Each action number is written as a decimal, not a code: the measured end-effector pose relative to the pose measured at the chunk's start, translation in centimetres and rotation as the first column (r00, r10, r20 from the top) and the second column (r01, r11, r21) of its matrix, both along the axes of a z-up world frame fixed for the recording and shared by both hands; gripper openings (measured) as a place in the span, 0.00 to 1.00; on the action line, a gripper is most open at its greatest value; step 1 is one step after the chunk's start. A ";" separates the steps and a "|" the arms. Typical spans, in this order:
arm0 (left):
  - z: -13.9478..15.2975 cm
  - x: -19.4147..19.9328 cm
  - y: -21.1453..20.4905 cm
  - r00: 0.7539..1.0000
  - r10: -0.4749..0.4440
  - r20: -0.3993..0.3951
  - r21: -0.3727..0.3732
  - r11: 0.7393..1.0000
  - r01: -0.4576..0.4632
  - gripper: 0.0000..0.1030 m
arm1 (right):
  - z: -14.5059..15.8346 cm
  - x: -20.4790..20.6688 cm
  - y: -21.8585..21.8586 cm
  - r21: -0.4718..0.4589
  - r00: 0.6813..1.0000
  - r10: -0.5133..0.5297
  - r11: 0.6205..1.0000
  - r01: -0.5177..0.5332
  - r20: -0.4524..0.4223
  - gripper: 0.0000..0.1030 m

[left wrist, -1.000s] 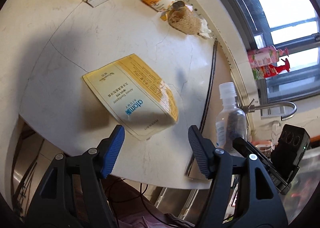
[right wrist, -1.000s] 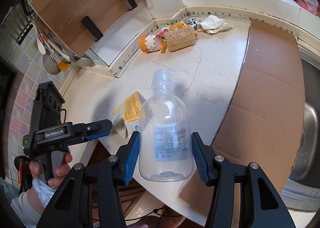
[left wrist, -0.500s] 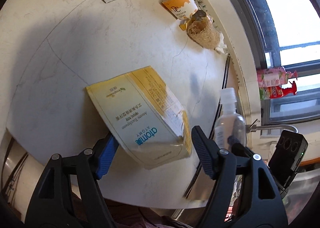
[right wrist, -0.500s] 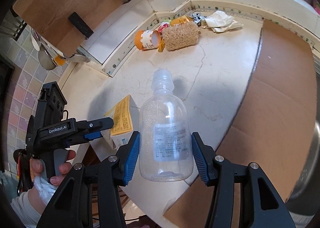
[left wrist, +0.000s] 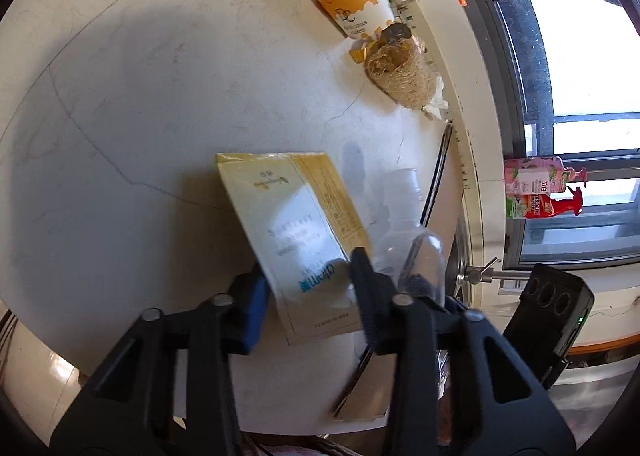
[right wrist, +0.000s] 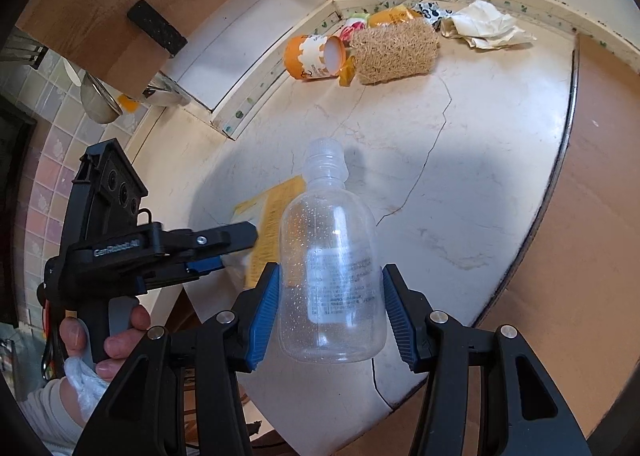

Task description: Collect trash

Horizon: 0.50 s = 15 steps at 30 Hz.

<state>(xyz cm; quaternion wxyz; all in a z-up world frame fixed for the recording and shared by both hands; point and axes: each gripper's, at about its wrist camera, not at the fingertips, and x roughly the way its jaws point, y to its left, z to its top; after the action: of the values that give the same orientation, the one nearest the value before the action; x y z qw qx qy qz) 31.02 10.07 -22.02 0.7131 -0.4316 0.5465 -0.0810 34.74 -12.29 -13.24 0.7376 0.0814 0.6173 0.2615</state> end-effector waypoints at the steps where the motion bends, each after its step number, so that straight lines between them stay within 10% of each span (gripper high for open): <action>1: 0.2 0.2 -0.1 1.000 -0.003 0.010 0.003 1.000 0.003 0.22 | -0.1 0.1 -0.1 0.006 1.000 -0.004 1.000 0.004 -0.004 0.49; 15: 6.7 0.2 -2.9 0.979 -0.177 0.105 0.251 0.957 0.146 0.03 | 1.0 -1.0 -2.0 0.020 0.997 -0.075 0.997 0.074 0.003 0.49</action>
<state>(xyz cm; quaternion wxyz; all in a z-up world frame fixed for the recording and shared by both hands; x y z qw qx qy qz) 31.17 7.14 -15.27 0.7846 -0.2893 0.5393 -0.0989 33.79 -14.30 -12.20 0.7470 0.1112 0.6099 0.2401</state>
